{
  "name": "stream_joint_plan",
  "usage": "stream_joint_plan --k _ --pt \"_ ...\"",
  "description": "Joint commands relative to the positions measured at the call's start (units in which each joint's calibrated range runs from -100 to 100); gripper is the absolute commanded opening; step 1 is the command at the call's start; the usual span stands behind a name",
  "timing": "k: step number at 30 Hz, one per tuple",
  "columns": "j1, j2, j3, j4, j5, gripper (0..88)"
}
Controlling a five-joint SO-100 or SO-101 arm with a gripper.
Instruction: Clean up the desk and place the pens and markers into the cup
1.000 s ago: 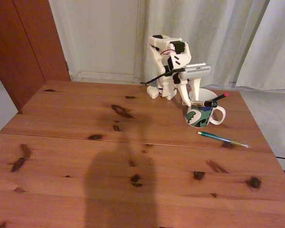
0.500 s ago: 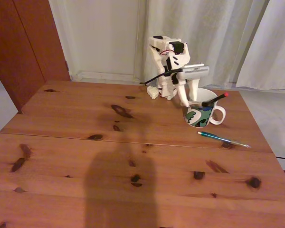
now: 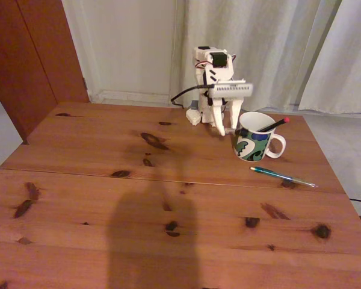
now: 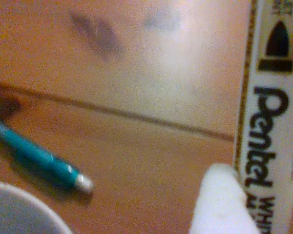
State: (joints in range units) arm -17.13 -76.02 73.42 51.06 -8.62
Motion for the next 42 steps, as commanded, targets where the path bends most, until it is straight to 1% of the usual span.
stream_joint_plan --k 1,6,10,15,19,26,37,42 --pt "0.12 -7.93 -2.63 -0.86 0.03 0.8" --pt "-0.29 -18.03 0.16 -0.86 -0.02 0.8" --pt "-3.34 -22.33 2.42 -0.86 -0.02 0.8" --pt "-8.17 -22.16 2.24 -0.86 -0.28 0.8" --pt "-11.87 -22.16 2.15 -0.86 -1.49 0.8" --pt "-17.90 -22.16 2.24 -0.86 -1.49 0.8" --pt "-24.57 -22.16 3.14 -0.18 -1.49 0.8" --pt "-24.89 -22.25 3.14 -0.26 -1.49 0.8"
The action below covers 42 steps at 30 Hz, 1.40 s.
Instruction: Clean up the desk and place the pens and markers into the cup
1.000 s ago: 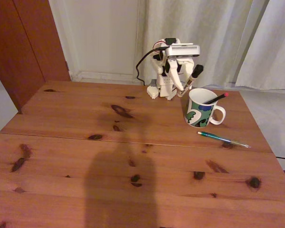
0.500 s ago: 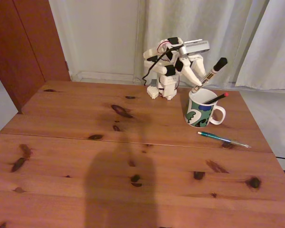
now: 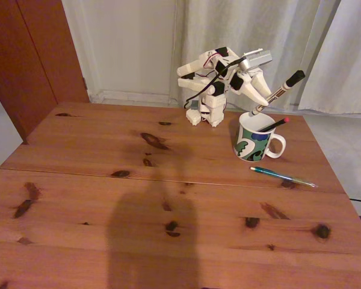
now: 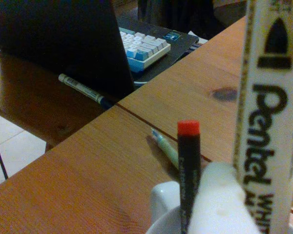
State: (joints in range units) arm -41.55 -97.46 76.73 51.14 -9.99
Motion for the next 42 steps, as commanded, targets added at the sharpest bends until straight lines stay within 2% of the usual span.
stream_joint_plan --k 1,17,24,42 --pt "-0.47 -0.89 -0.17 -0.43 -0.12 0.8" --pt "-0.23 -0.97 0.64 -1.21 -0.02 0.7" --pt "0.33 -0.97 9.56 -12.30 0.30 0.7" --pt "0.41 -0.97 15.15 -12.82 0.09 0.8"
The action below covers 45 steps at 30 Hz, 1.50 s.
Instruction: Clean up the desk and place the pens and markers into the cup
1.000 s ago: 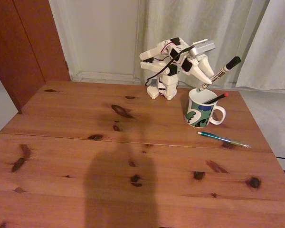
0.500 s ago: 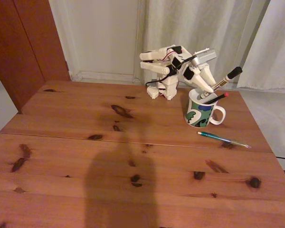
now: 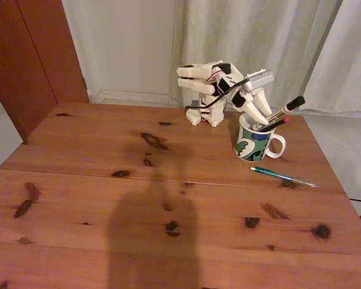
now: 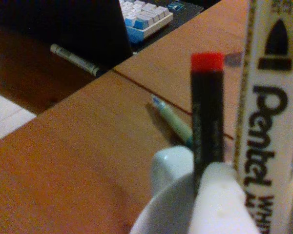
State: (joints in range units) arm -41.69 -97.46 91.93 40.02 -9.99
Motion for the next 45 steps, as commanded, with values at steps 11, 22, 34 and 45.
stream_joint_plan --k 11,22,34,45 --pt "1.69 -0.97 0.22 -1.27 0.30 9.1" --pt "3.05 -0.89 -0.86 -1.01 0.30 10.1" --pt "3.21 7.22 -12.85 -0.93 -0.38 4.0" --pt "4.98 34.94 -41.62 13.27 -2.90 0.6"
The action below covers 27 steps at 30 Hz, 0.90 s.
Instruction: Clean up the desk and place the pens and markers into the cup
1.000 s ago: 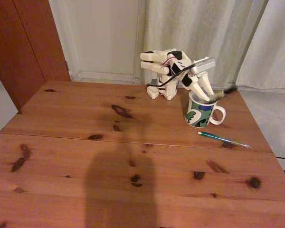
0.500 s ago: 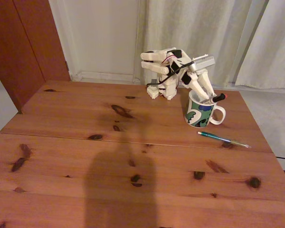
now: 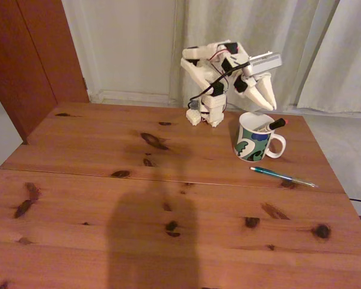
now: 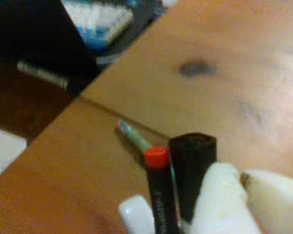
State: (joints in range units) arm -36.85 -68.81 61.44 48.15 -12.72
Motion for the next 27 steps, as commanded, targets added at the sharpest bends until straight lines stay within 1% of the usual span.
stream_joint_plan --k 1,10,15,21,27 --pt "0.06 8.53 -14.19 7.29 -0.16 0.6" --pt "-0.42 26.90 -39.08 27.07 0.26 0.6" --pt "-3.32 35.43 -50.71 35.59 0.10 0.6" --pt "-3.40 42.46 -59.82 39.54 -0.16 0.5" --pt "-3.80 45.11 -61.08 38.68 -0.01 0.5"
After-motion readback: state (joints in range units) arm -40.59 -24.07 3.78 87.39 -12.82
